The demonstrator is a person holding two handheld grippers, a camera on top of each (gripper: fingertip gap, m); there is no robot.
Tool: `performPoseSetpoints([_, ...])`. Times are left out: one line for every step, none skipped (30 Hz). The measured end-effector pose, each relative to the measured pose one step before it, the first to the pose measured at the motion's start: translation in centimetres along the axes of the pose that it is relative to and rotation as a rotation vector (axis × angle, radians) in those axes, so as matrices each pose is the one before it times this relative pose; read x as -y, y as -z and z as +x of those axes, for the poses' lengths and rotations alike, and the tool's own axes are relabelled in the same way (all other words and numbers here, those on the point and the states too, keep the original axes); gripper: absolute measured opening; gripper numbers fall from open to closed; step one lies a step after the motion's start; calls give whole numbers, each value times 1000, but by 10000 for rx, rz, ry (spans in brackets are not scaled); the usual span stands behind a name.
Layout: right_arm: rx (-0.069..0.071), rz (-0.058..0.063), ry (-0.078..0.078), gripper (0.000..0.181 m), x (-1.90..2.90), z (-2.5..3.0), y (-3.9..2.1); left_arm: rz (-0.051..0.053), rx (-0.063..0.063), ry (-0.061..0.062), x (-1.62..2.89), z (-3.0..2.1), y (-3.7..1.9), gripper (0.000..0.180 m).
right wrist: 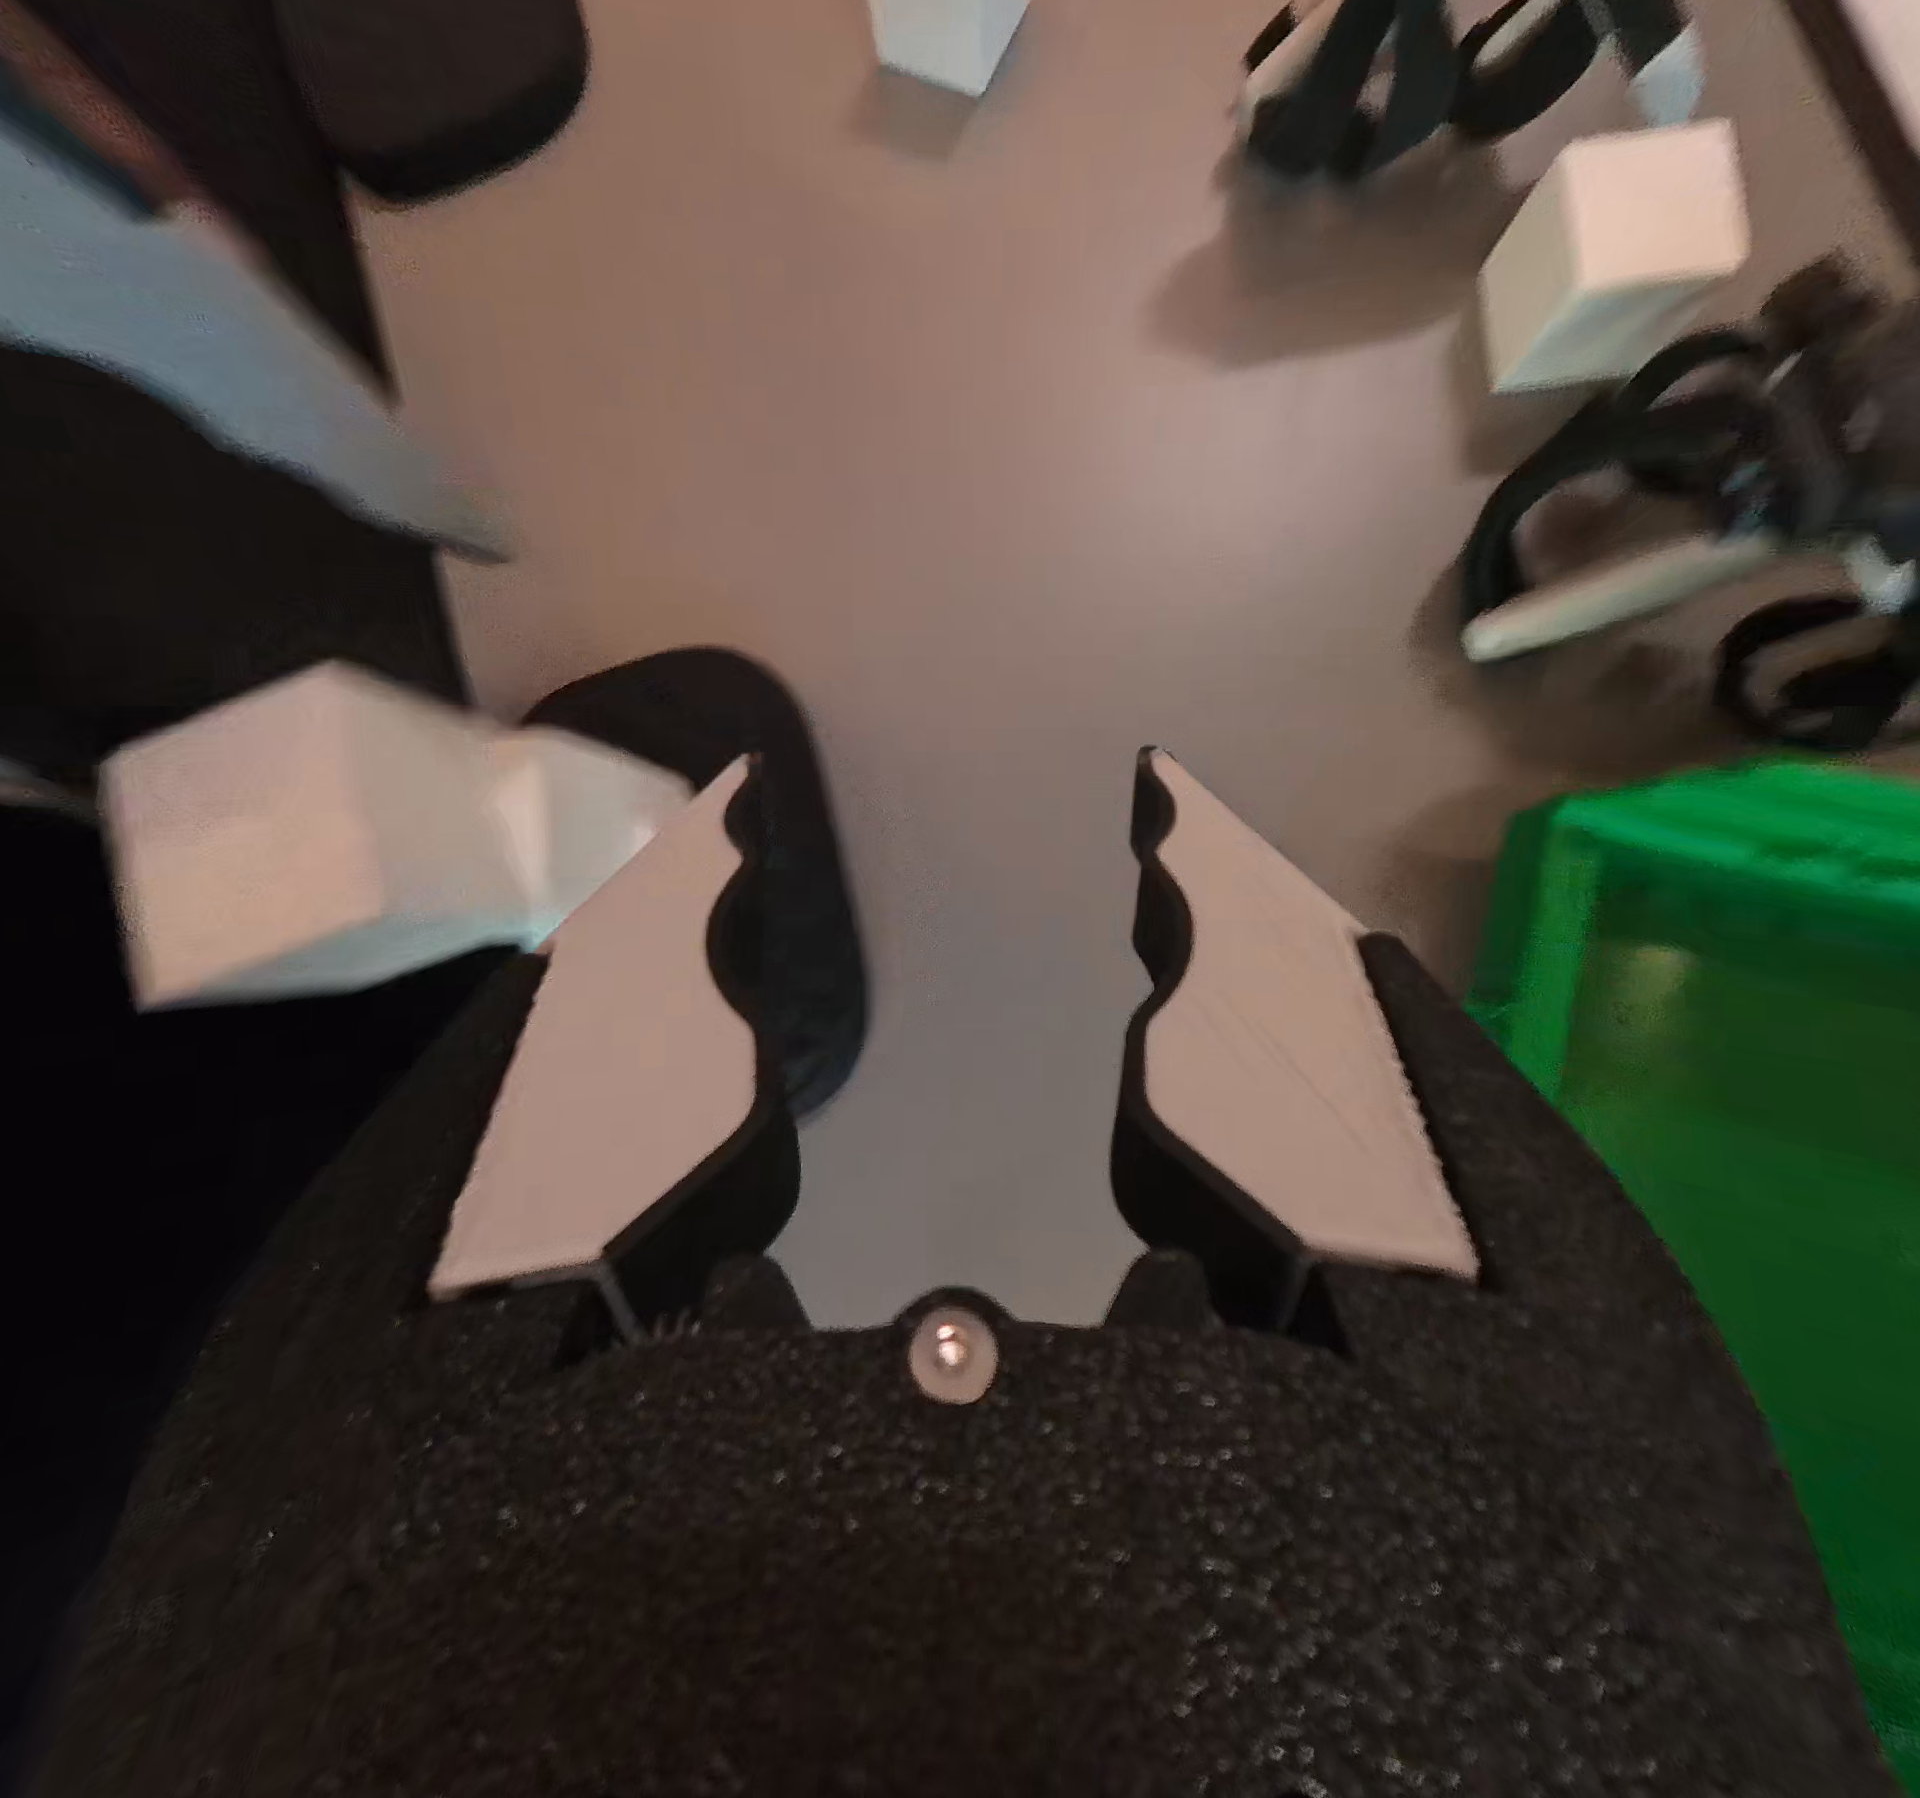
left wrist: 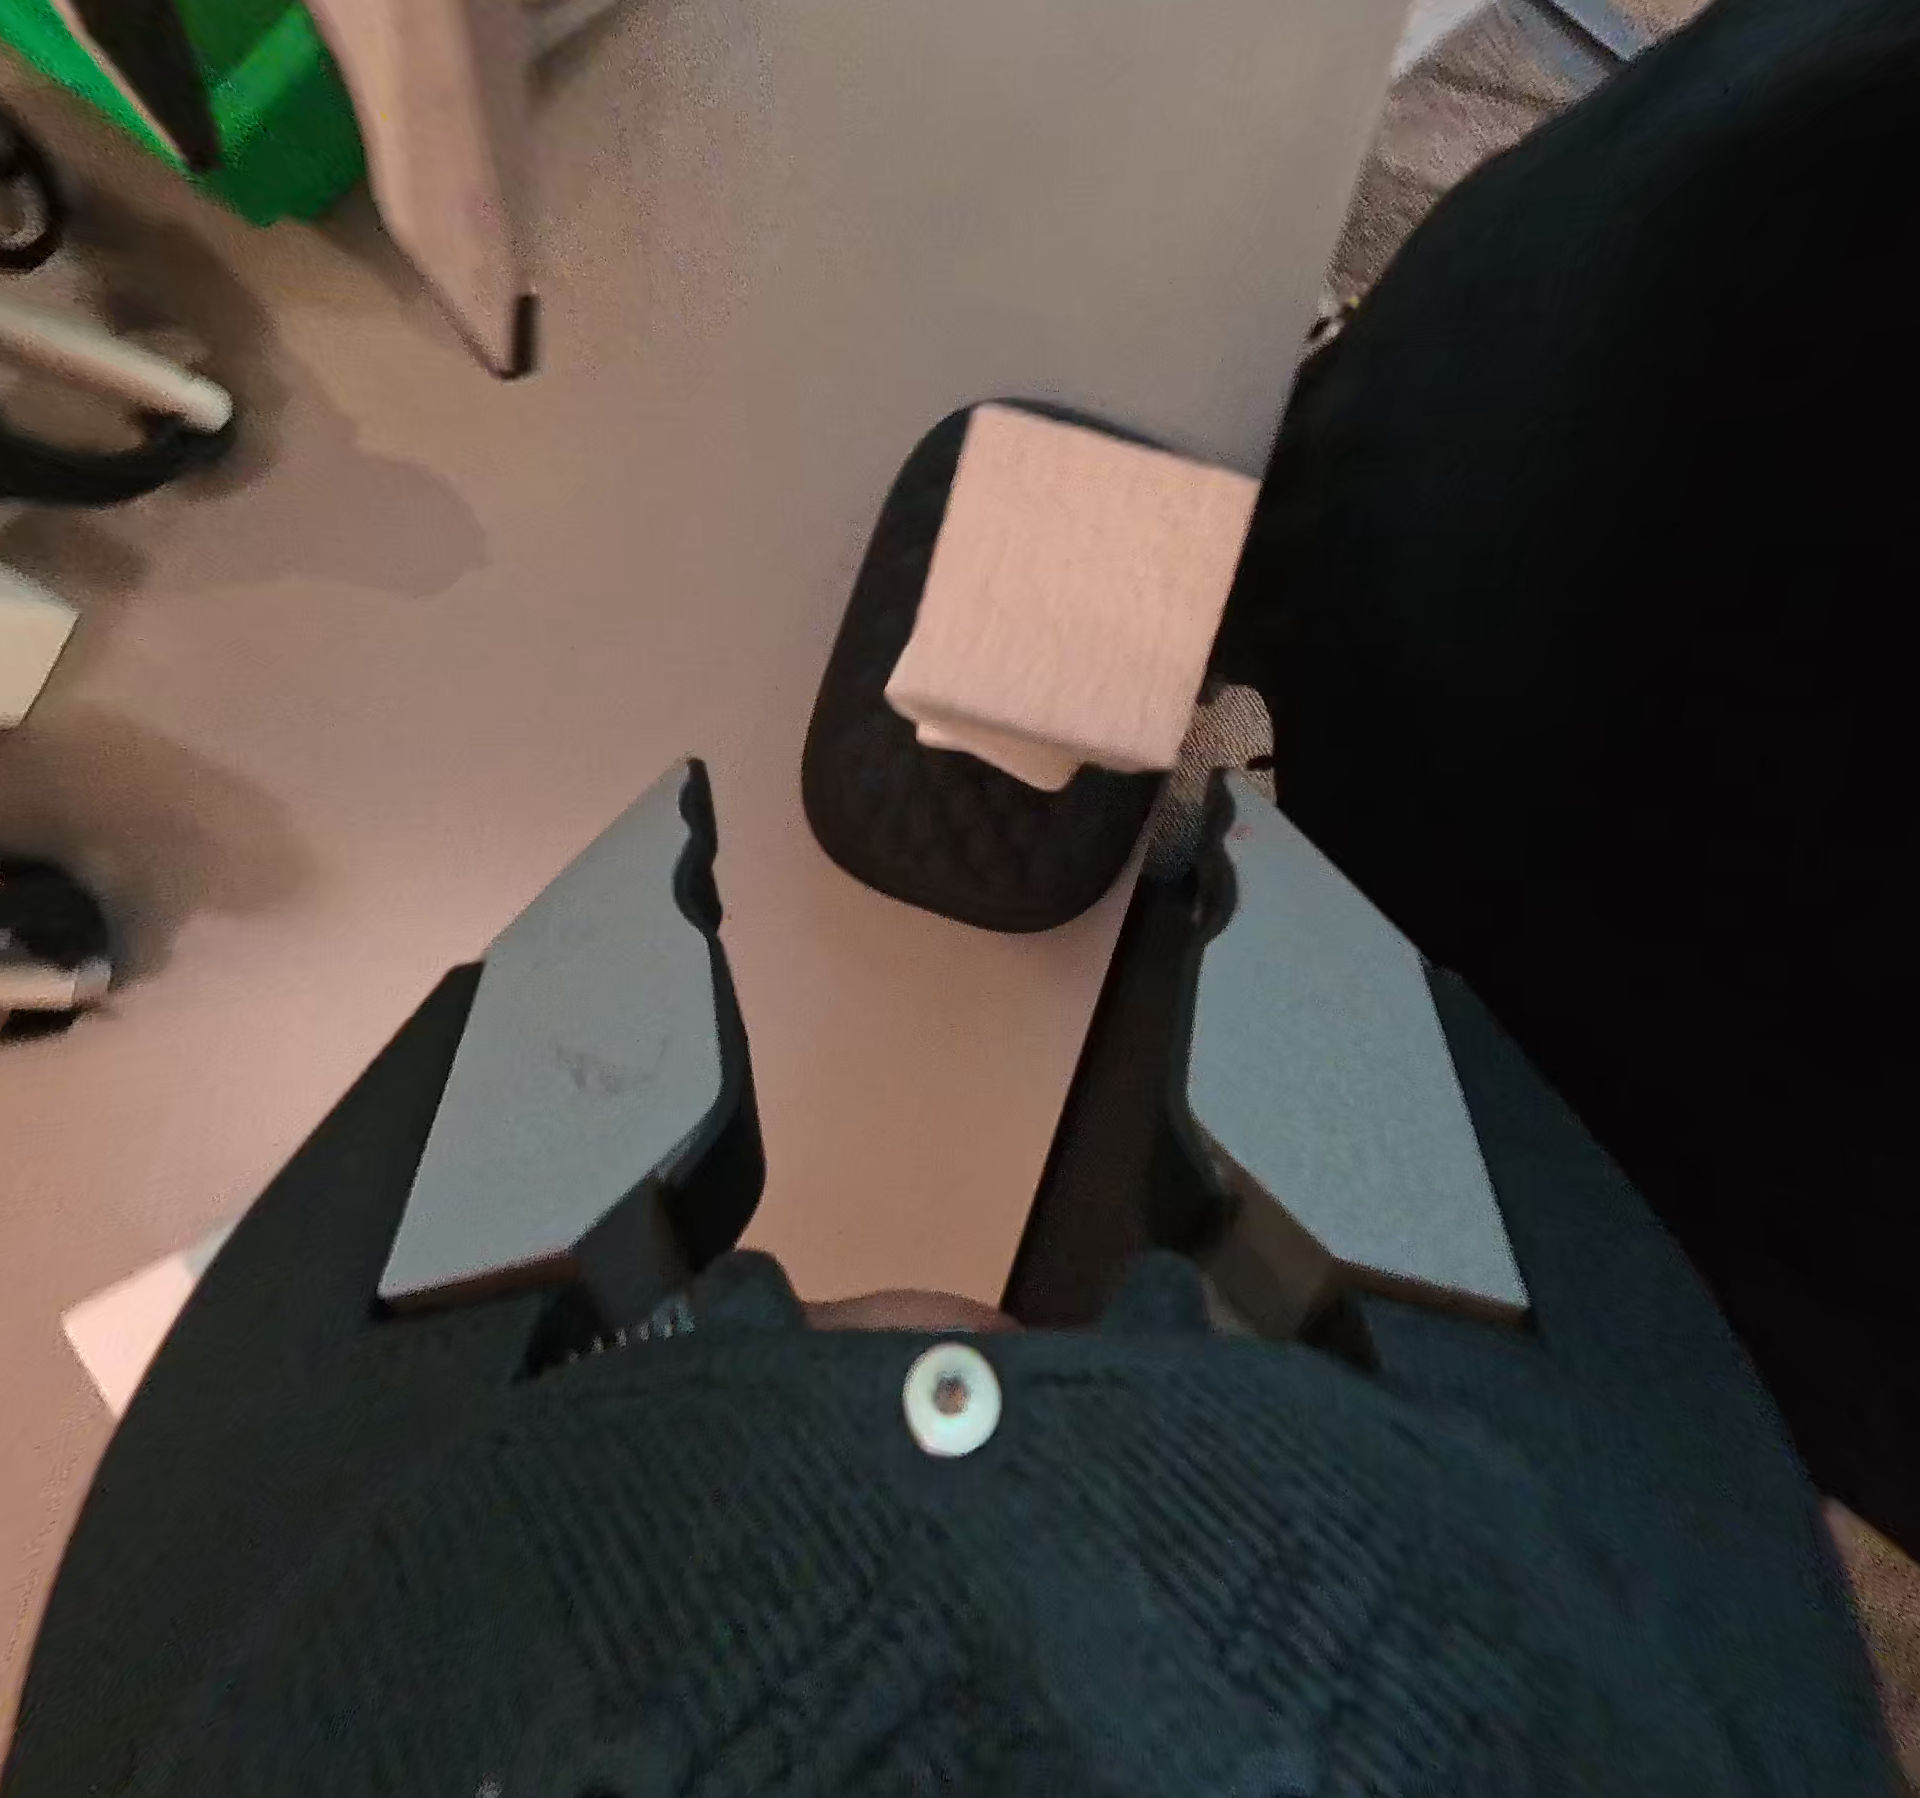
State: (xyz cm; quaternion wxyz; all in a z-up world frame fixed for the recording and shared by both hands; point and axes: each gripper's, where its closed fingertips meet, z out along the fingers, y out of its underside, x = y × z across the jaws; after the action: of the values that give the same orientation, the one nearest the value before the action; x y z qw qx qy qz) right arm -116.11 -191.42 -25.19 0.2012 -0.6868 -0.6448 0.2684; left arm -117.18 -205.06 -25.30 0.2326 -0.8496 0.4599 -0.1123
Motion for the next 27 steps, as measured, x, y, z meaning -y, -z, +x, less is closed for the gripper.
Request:
performPoseSetpoints([-229,-169,212,69,1536,1620,-963,126,321,478,-271,-379,660,92])
performPoseSetpoints([-268,-167,211,69,1689,1860,-1076,145,327,560,-322,-418,655,94])
performPoseSetpoints([-289,-164,134,68,1792,2053,-1227,173,304,621,-334,-391,624,94])
performPoseSetpoints([-212,-279,17,69,1724,1994,-1396,188,292,642,-376,-389,582,94])
performPoseSetpoints([-115,-410,-20,71,1642,1773,-1545,177,359,642,-433,-509,535,94])
performPoseSetpoints([-194,-421,42,74,1548,1750,-1643,135,371,609,-522,-577,475,94])
performPoseSetpoints([-233,-391,94,72,1374,1635,-1751,86,332,555,-583,-574,422,94])
performPoseSetpoints([-114,-433,26,68,1065,1304,-1866,42,364,524,-637,-694,373,94])
performPoseSetpoints([-55,-473,2,70,756,1024,-1880,1,373,499,-629,-783,347,94])
performPoseSetpoints([-147,-492,99,69,441,969,-1825,-15,315,459,-581,-792,306,94])
performPoseSetpoints([-239,-590,141,68,20,954,-1696,-11,249,399,-494,-789,282,94])
performPoseSetpoints([-221,-633,157,68,-242,799,-1528,-25,216,318,-394,-840,245,94])
performPoseSetpoints([-58,-592,145,68,-343,427,-1309,-43,244,232,-303,-988,211,94])
performPoseSetpoints([70,-484,115,68,-321,139,-1071,-50,225,140,-181,-1084,140,94])
performPoseSetpoints([72,-440,109,68,-356,42,-892,-41,204,50,-6,-1173,44,94])
performPoseSetpoints([129,-529,119,61,-522,-116,-729,-29,192,-50,149,-1259,-101,94])
performPoseSetpoints([127,-445,111,56,-407,-208,-506,-11,231,-117,312,-1443,-292,94])
performPoseSetpoints([114,-116,73,55,-30,-222,-140,8,268,-131,442,-1630,-514,94])
performPoseSetpoints([221,8,11,55,68,-361,88,20,201,-116,574,-1647,-736,94])
performPoseSetpoints([186,-71,-23,55,-190,-324,102,22,95,-121,632,-1580,-988,93])
performPoseSetpoints([89,-4,14,55,-279,-254,266,-85,125,-134,428,-1702,-1282,91])
performPoseSetpoints([50,277,-39,54,-126,-304,632,-219,117,-118,224,-1722,-1507,92])
performPoseSetpoints([152,484,-81,54,-56,-576,1050,-226,50,-81,195,-1596,-1631,93])
performPoseSetpoints([160,535,-54,54,-142,-716,1395,-175,-4,-72,250,-1428,-1644,91])
performPoseSetpoints([166,572,27,54,-234,-921,1750,-102,-60,-97,299,-1204,-1597,88])
performPoseSetpoints([182,613,113,54,-250,-1208,2087,-115,-153,-95,247,-903,-1528,86])
performPoseSetpoints([101,549,189,54,-365,-1366,2312,-196,-239,-103,147,-623,-1459,85])
